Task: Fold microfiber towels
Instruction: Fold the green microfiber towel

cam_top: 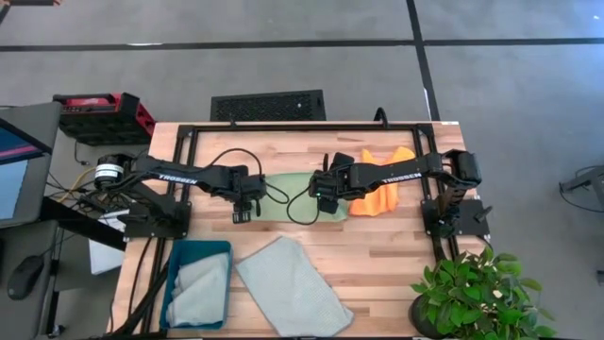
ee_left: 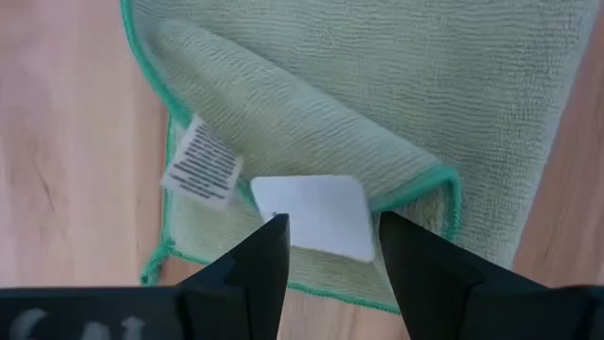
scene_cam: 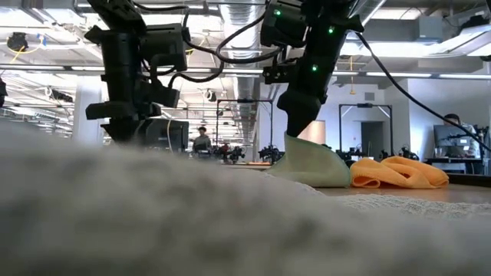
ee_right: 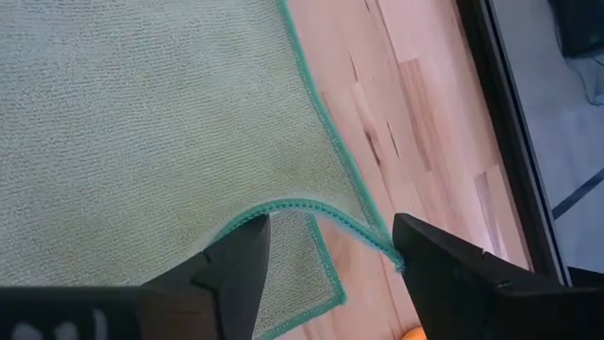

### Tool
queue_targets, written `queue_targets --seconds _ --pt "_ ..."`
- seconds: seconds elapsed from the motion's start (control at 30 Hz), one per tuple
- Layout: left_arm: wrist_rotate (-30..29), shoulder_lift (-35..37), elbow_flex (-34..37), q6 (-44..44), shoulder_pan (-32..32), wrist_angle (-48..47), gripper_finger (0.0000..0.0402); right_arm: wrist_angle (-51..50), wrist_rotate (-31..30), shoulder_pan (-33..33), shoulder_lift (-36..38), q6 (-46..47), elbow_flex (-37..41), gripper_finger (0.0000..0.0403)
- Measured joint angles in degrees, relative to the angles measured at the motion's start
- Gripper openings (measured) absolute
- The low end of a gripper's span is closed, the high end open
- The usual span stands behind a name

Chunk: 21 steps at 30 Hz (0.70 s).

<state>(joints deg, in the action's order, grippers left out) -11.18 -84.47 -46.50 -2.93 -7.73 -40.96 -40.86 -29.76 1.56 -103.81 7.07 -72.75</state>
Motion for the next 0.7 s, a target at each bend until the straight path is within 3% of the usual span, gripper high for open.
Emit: queue_targets --seconds 0.27,0.7 --pt "0.0 0.0 0.0 -2.5 2.6 0.9 0.0160 0.0 0.0 0.0 0.0 0.0 0.0 0.0249" --pt "-7.9 0.0 0.0 -2.9 3.2 3.5 0.0160 0.2 0.0 0.0 0.0 0.0 0.0 0.0249"
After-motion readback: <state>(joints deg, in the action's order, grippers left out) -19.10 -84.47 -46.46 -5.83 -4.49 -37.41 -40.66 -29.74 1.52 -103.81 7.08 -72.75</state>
